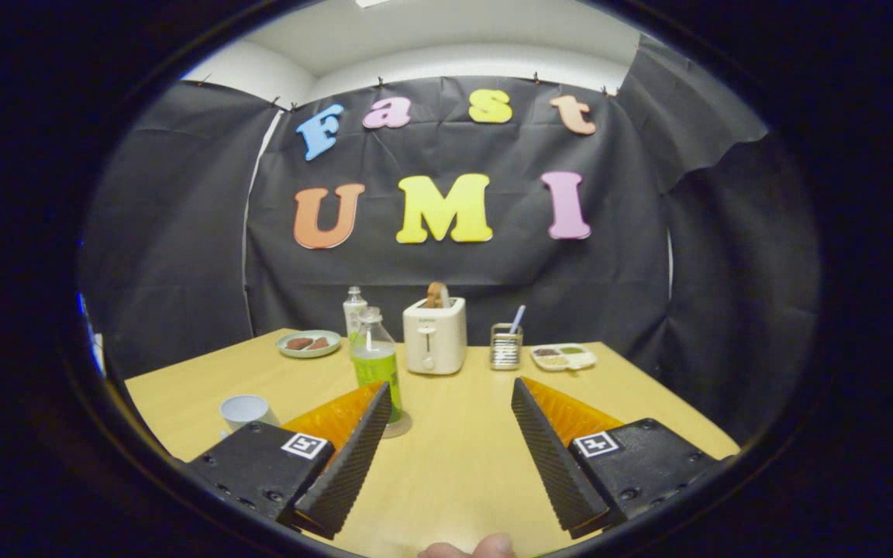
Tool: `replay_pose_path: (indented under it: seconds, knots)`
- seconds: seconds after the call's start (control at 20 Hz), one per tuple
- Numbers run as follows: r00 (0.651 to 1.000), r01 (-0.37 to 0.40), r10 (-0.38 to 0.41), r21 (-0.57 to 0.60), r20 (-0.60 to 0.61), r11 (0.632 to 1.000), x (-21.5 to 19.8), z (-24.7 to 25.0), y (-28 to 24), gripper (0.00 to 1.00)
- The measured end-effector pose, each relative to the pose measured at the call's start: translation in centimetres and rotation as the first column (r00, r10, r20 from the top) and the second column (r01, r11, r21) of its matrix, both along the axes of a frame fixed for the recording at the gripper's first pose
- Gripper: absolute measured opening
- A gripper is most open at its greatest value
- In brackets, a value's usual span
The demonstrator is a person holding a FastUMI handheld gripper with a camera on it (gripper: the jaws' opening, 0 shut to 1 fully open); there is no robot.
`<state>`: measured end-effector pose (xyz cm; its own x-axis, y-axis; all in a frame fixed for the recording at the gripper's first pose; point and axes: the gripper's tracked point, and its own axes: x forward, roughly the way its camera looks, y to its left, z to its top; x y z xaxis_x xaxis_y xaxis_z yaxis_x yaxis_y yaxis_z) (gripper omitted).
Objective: Take the bottle from table, then pour the juice into the cup, finally place the bottle on the coaster
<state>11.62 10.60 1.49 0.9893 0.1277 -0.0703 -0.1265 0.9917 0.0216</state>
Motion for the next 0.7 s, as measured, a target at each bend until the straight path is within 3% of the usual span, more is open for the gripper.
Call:
replay_pose_path:
  seconds: [0.1,0.45,0.7]
  knots:
    - [0.998,0.043,-0.043,-0.005,0.044,0.999,-2.7,0.5,-1.8,1.00]
    - [0.990,0.088,-0.090,0.030,0.113,0.996,-8.5,-0.2,-4.1,0.99]
    - [0.997,0.002,-0.010,0.101,0.082,0.995,-9.5,-1.7,-1.1,0.99]
